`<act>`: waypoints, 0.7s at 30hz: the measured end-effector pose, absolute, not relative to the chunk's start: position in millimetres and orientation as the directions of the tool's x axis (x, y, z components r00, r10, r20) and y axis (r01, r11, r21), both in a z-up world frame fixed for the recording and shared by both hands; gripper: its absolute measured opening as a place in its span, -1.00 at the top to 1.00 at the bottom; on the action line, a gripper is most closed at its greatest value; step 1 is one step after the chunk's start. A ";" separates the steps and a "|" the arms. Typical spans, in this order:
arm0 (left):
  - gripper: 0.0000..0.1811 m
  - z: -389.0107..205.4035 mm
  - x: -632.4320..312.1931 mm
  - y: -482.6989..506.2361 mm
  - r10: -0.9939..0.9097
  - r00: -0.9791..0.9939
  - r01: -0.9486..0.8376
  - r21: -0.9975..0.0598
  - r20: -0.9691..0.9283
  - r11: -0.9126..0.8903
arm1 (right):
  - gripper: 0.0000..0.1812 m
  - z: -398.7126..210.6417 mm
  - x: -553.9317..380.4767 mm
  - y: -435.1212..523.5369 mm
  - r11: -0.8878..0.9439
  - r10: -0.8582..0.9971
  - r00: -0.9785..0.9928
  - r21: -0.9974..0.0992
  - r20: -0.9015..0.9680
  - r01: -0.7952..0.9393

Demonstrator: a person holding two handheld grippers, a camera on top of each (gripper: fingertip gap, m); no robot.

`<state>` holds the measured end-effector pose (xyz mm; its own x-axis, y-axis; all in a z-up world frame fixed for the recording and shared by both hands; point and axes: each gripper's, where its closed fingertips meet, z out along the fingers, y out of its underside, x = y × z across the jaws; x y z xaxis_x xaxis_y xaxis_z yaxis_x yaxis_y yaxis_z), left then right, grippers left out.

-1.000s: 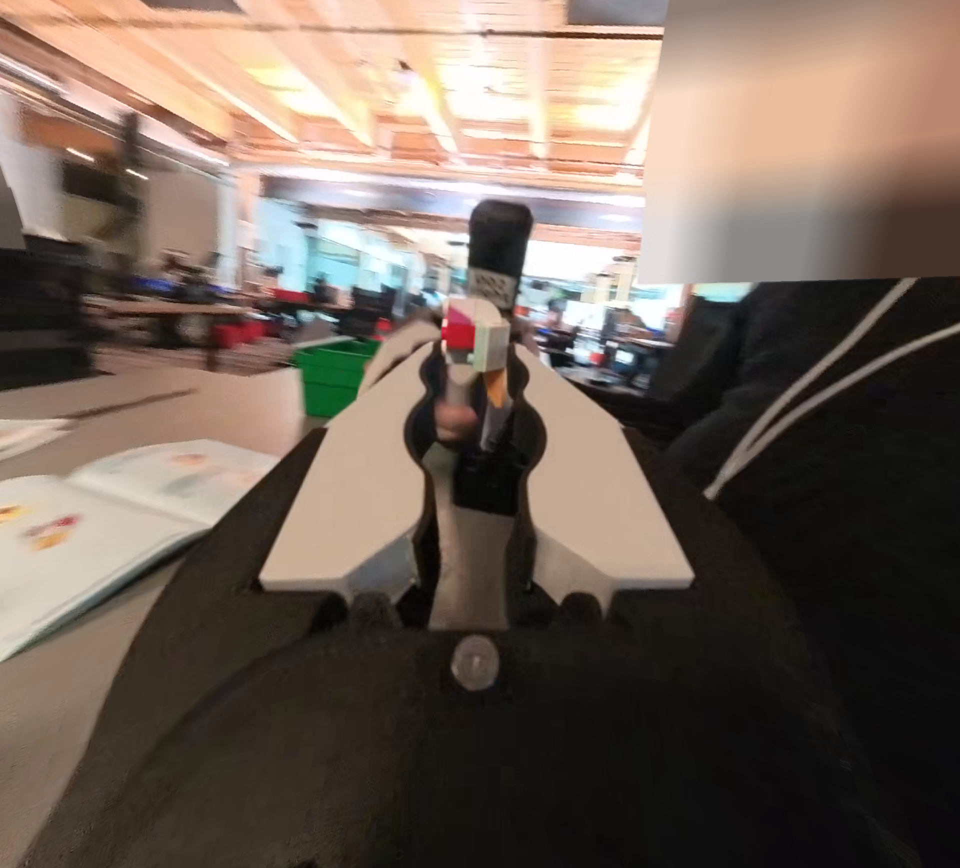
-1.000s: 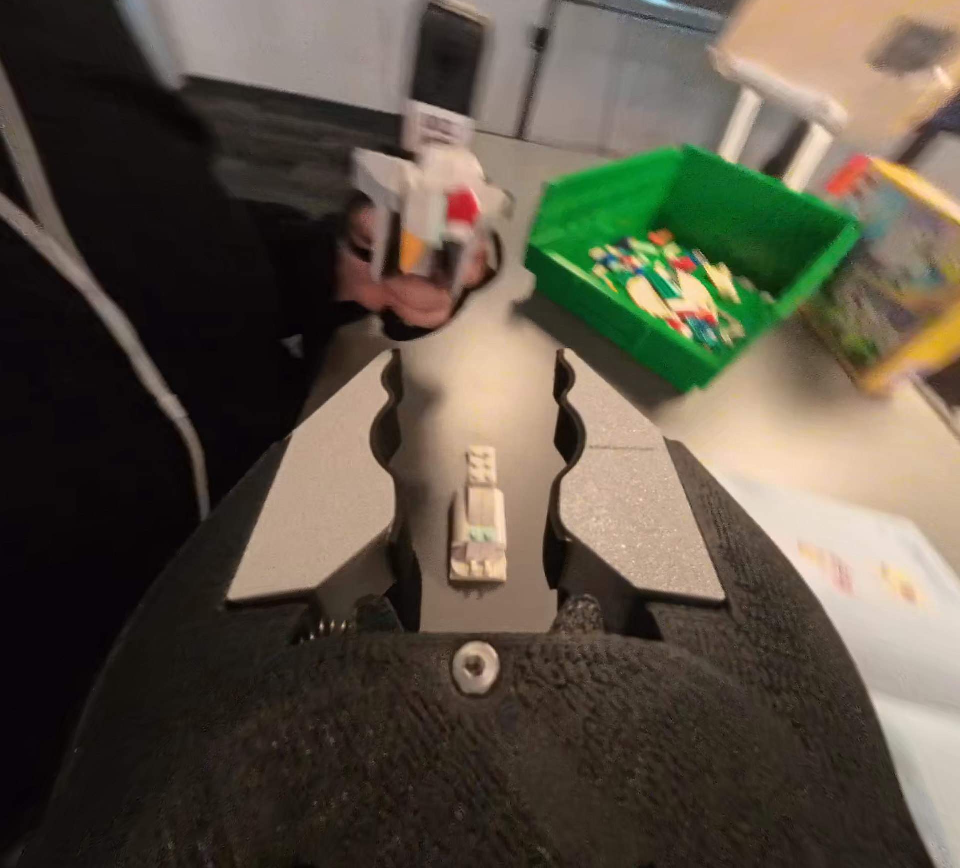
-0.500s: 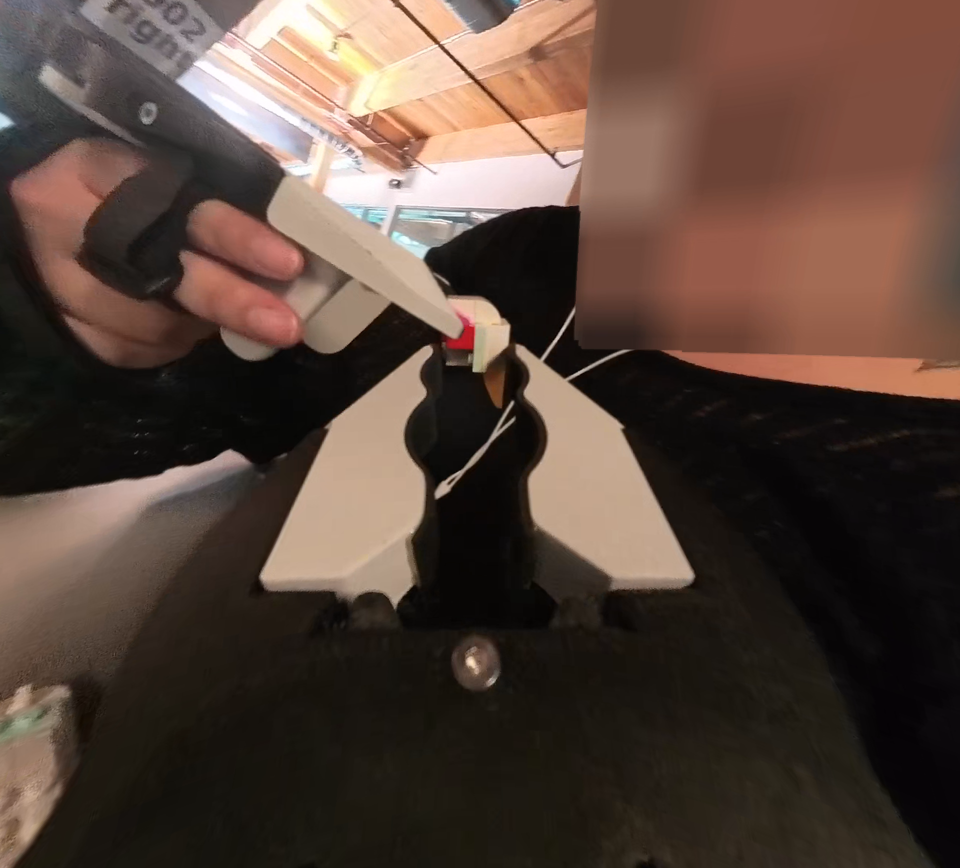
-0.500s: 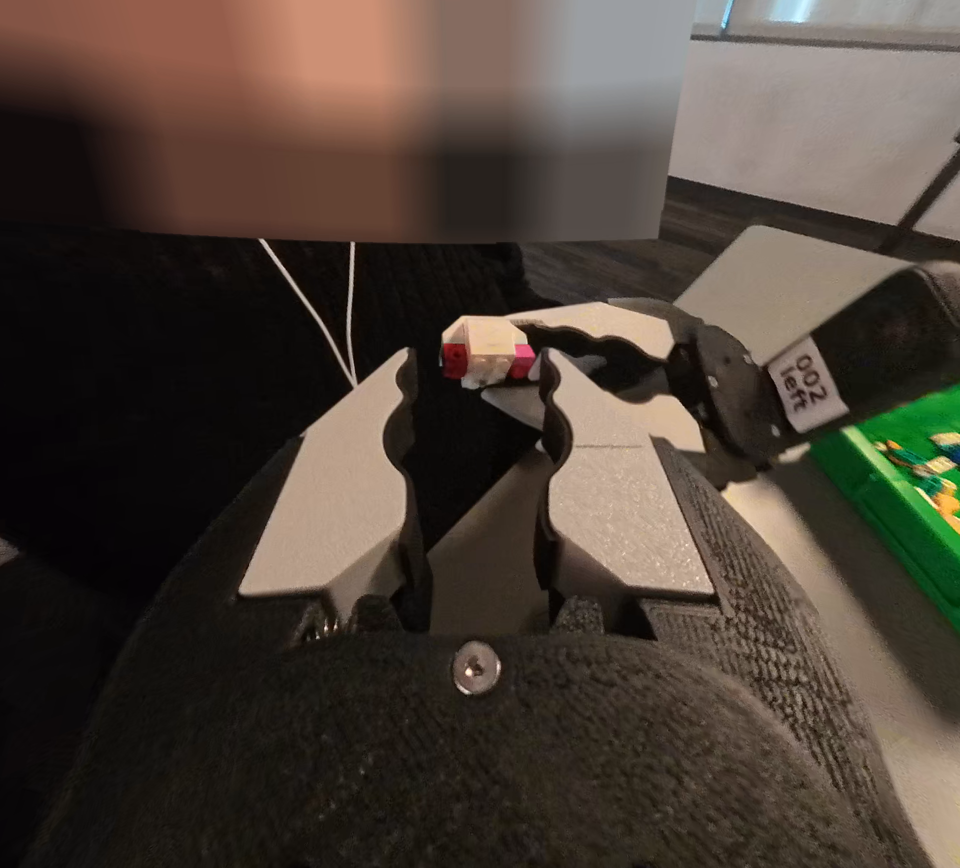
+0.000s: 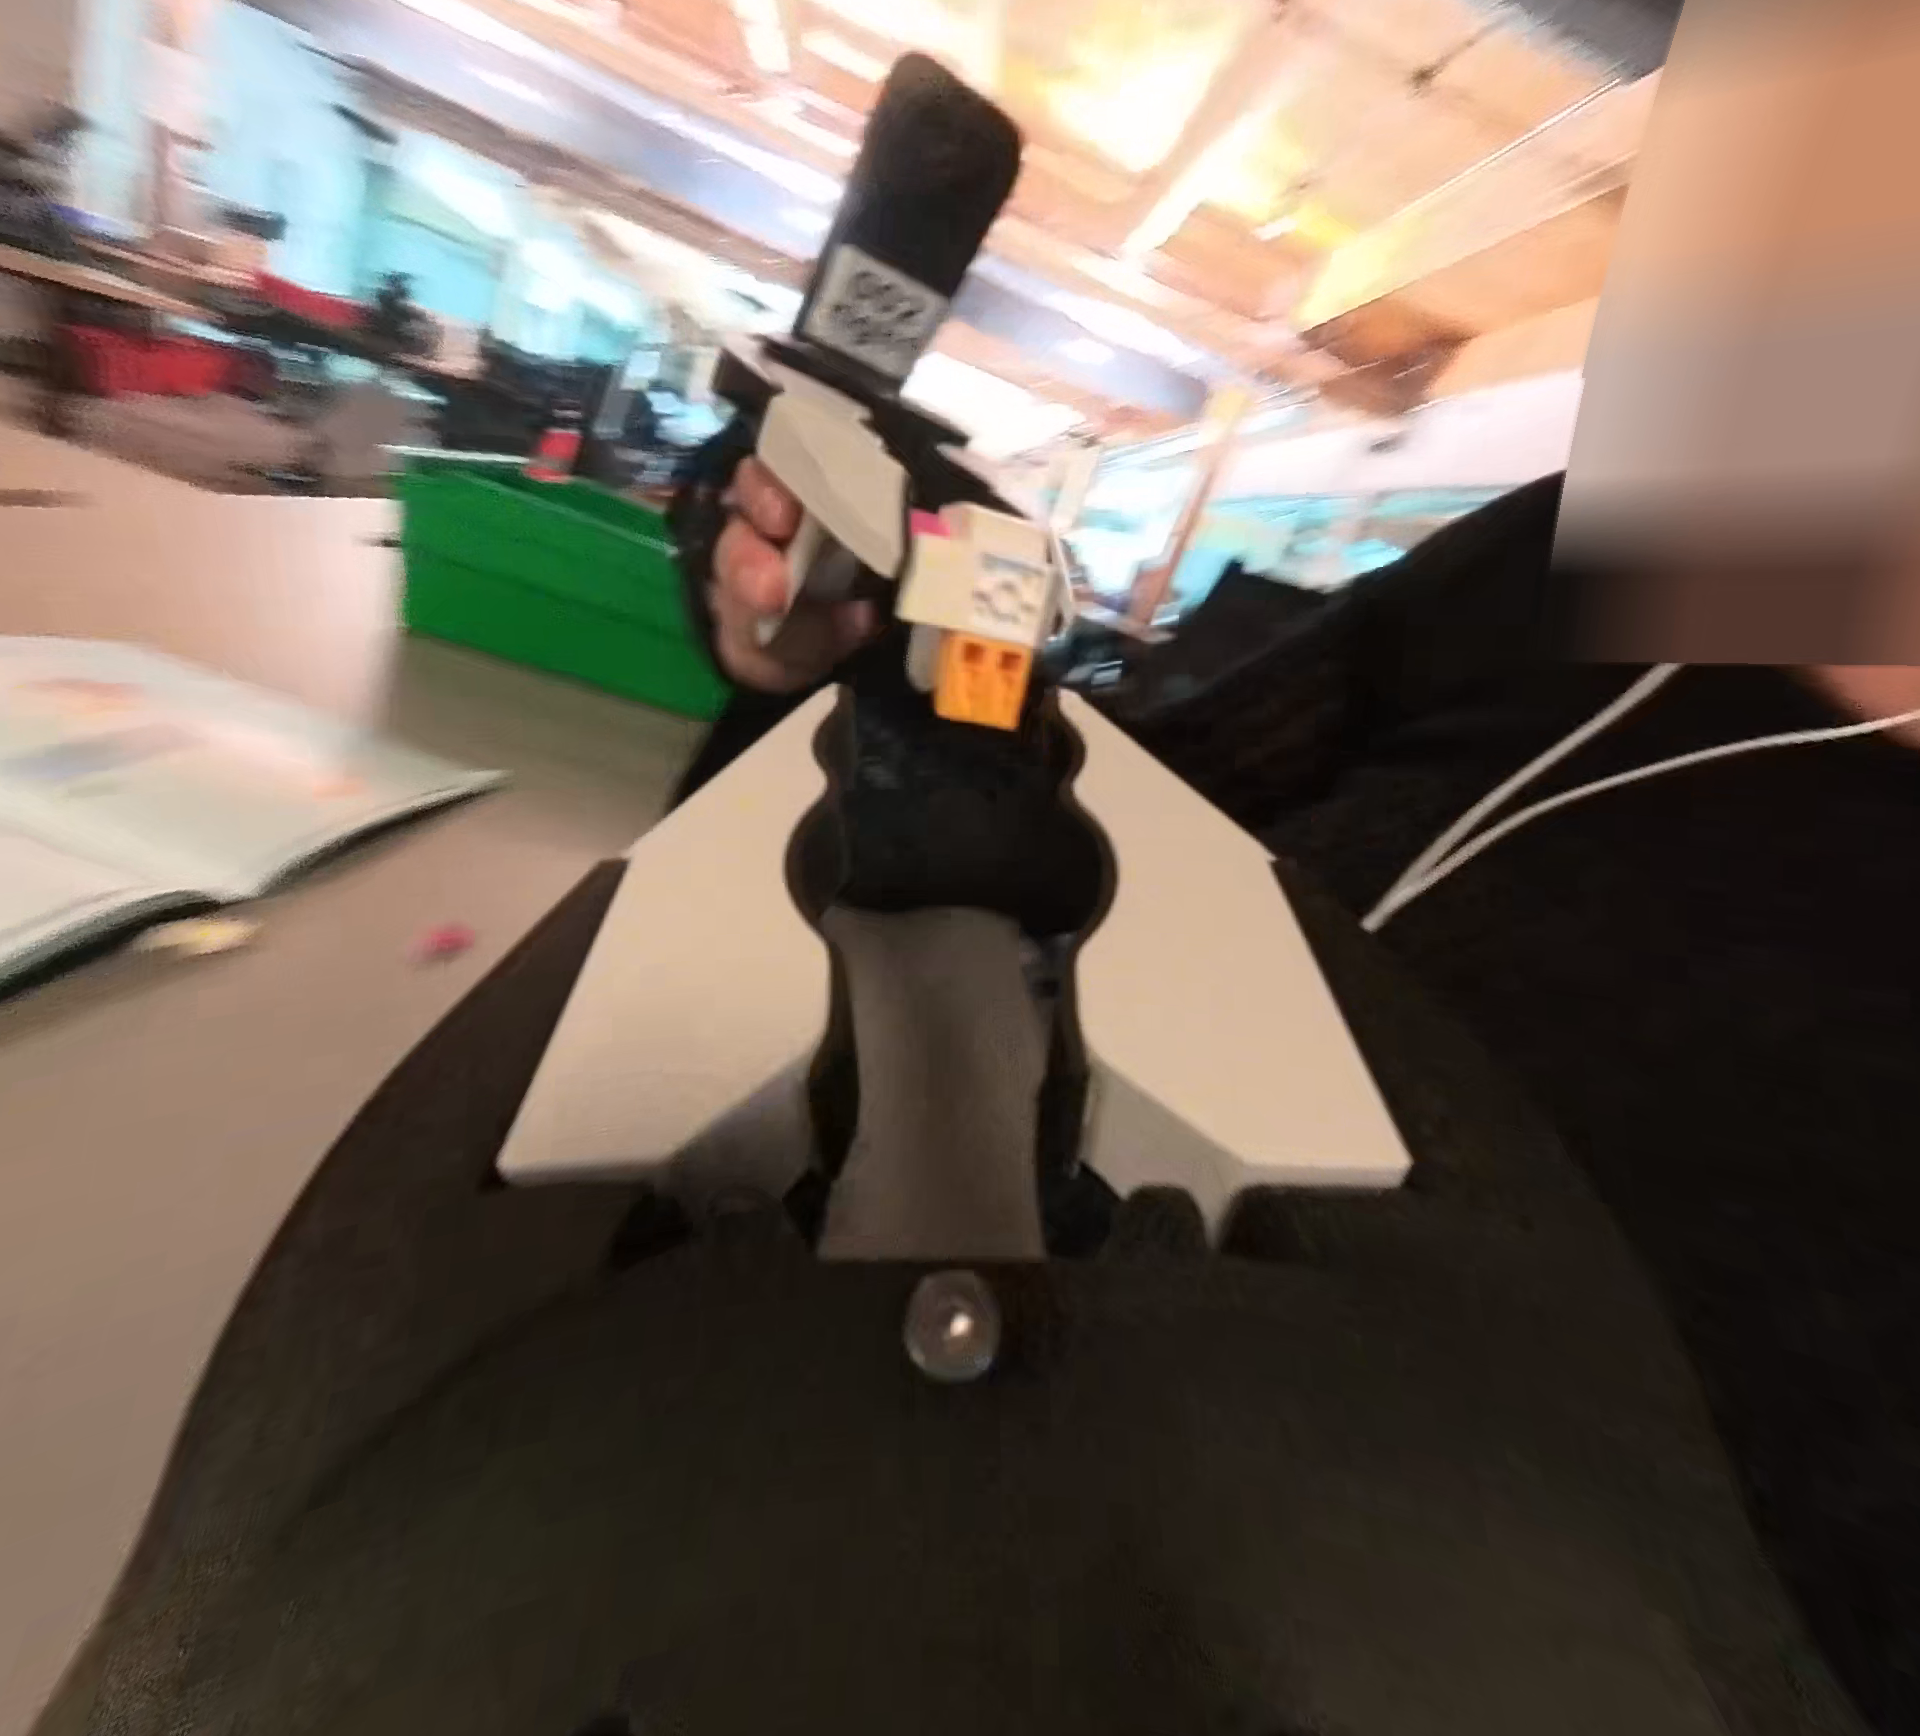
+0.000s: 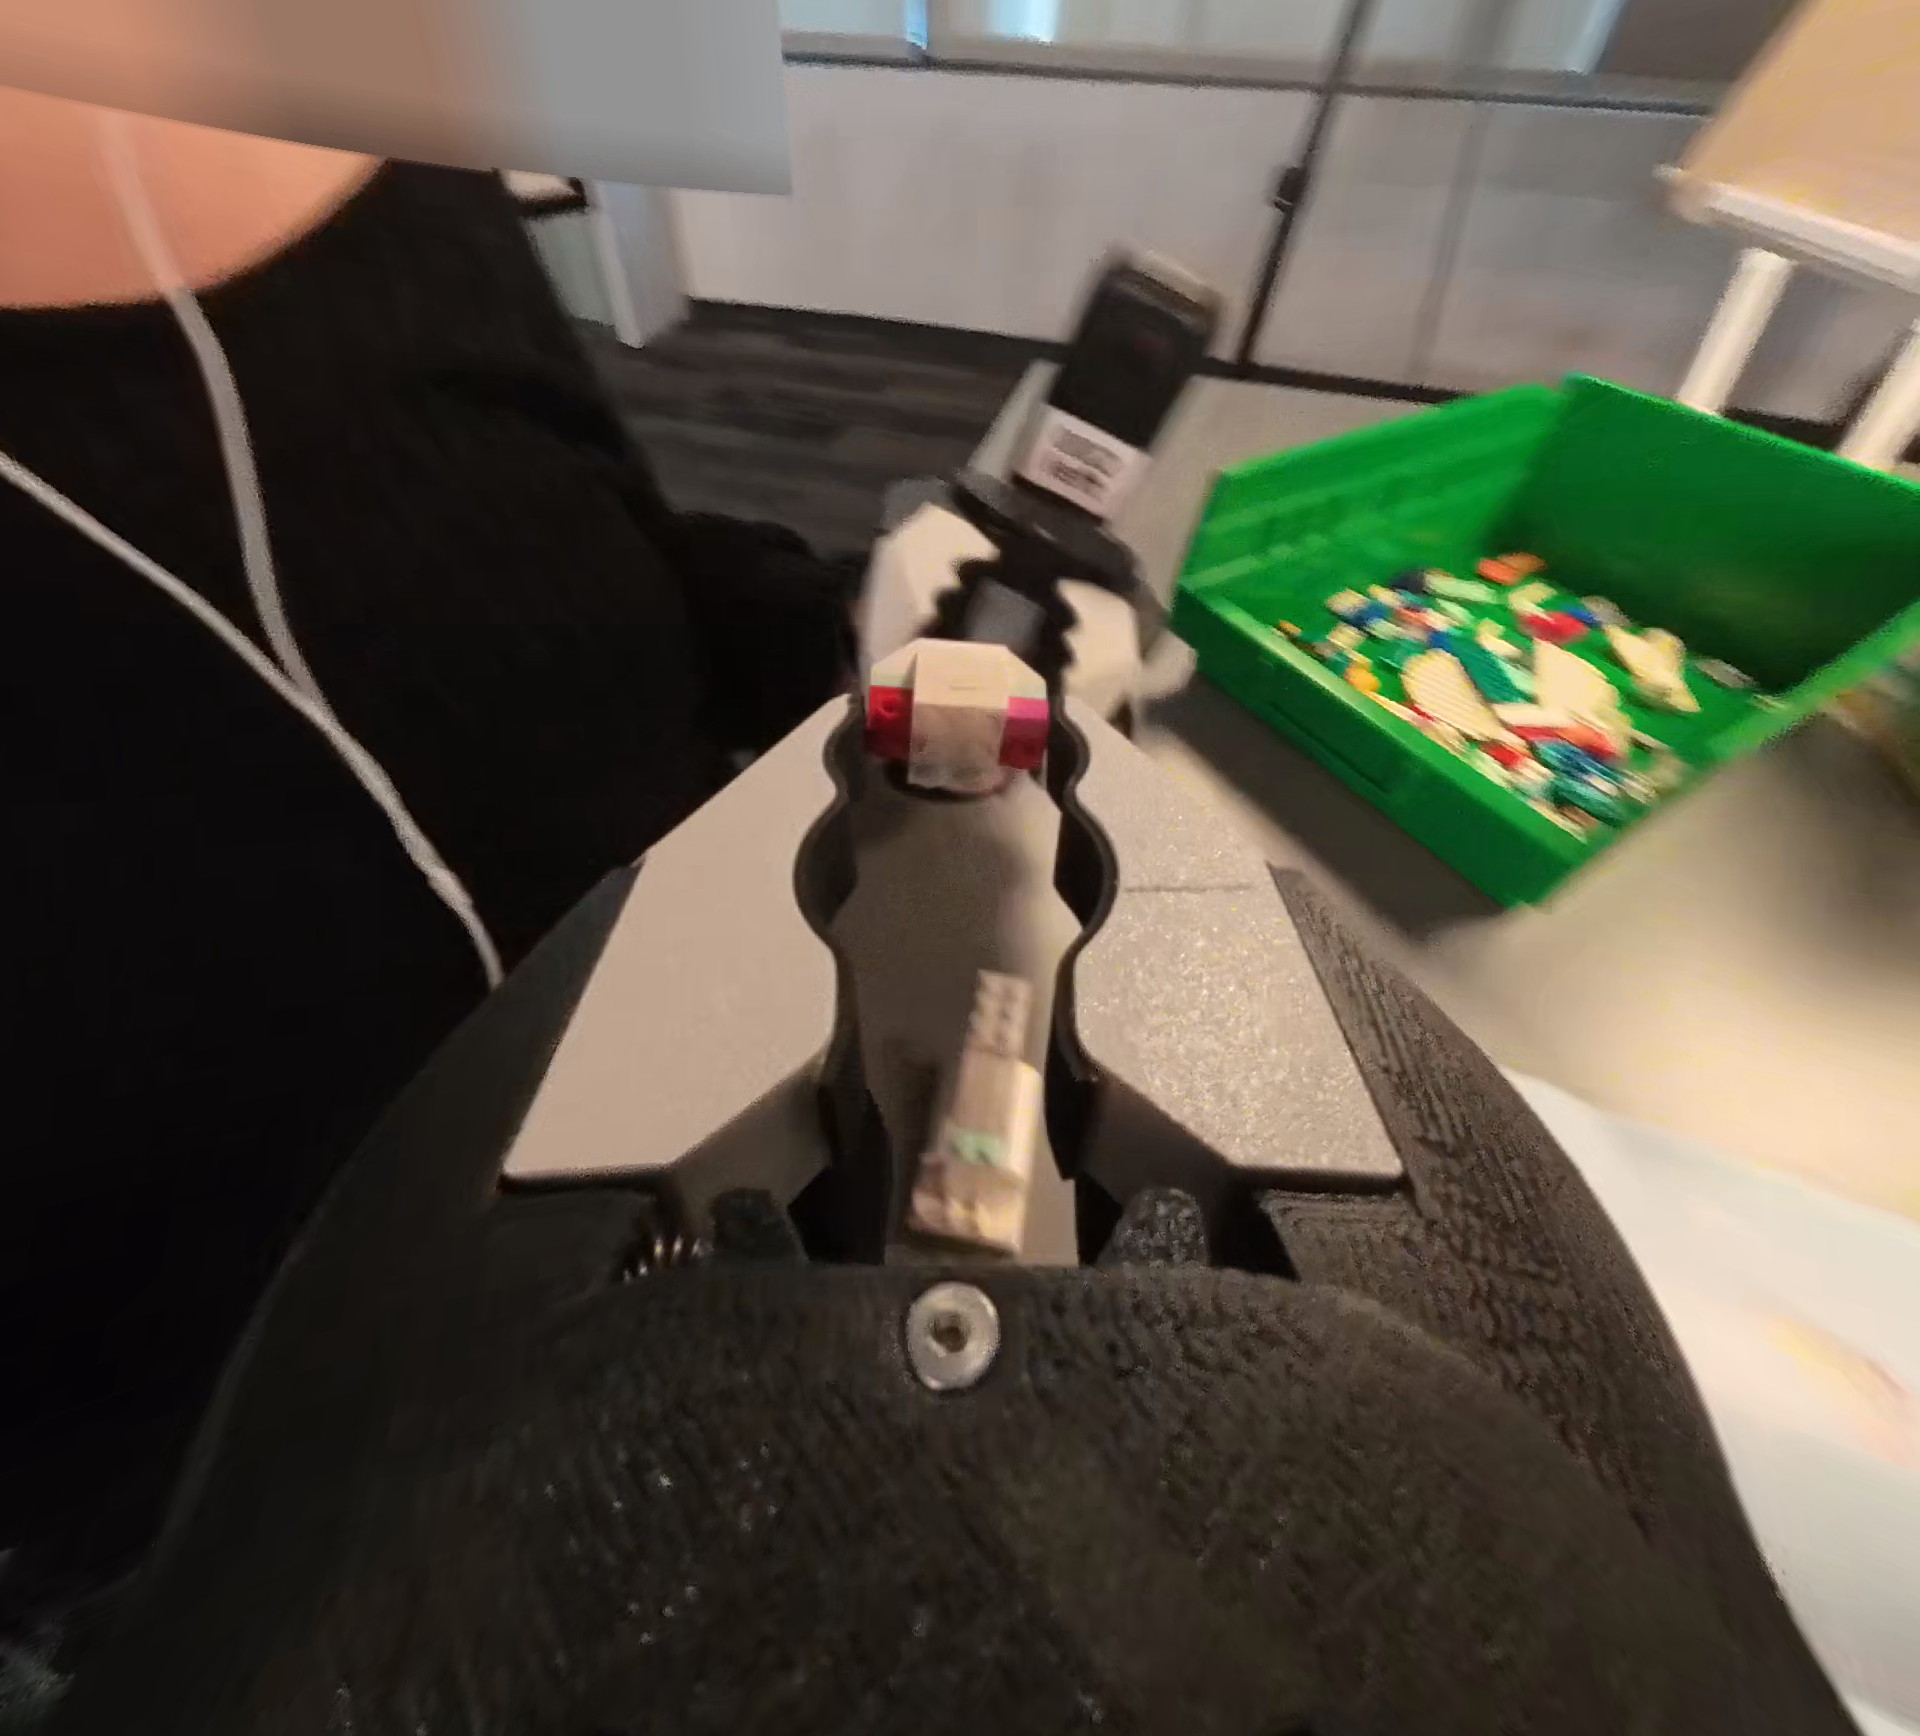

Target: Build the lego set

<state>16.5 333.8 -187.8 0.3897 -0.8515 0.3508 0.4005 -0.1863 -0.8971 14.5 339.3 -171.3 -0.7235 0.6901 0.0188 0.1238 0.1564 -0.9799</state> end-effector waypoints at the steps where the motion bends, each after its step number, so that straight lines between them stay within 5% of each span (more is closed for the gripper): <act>1: 0.62 -191.1 12.1 337.8 -0.824 0.474 0.366 -0.921 0.310 -0.136 | 0.63 -175.4 12.1 348.2 0.176 0.723 -0.690 -0.975 0.033 0.138; 9: 0.58 -208.8 16.3 358.3 -0.727 0.669 0.157 -0.985 0.155 -0.065 | 0.63 -200.9 6.2 357.9 0.227 0.741 -0.671 -0.953 0.034 0.203; 16: 0.74 -227.3 13.6 366.7 -0.724 0.661 0.140 -0.980 0.198 -0.141 | 0.59 -212.0 -0.7 366.1 0.259 0.761 -0.645 -0.946 0.075 0.196; 17: 1.00 -226.3 8.2 368.5 -0.705 0.684 0.139 -0.983 0.184 -0.122 | 0.56 -213.4 -0.2 375.9 0.281 0.779 -0.618 -0.938 0.101 0.201; 21: 1.00 -225.4 -13.7 376.5 -0.630 0.755 0.161 -0.983 0.182 -0.090 | 0.59 -248.9 13.1 436.6 0.326 0.869 -0.483 -0.861 0.111 0.389</act>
<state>-13.7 376.5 -225.4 0.7549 -0.6302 0.1816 0.1608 -0.0905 -0.9828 13.1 436.6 -248.9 -0.4829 0.8686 0.1110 0.3892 0.3264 -0.8614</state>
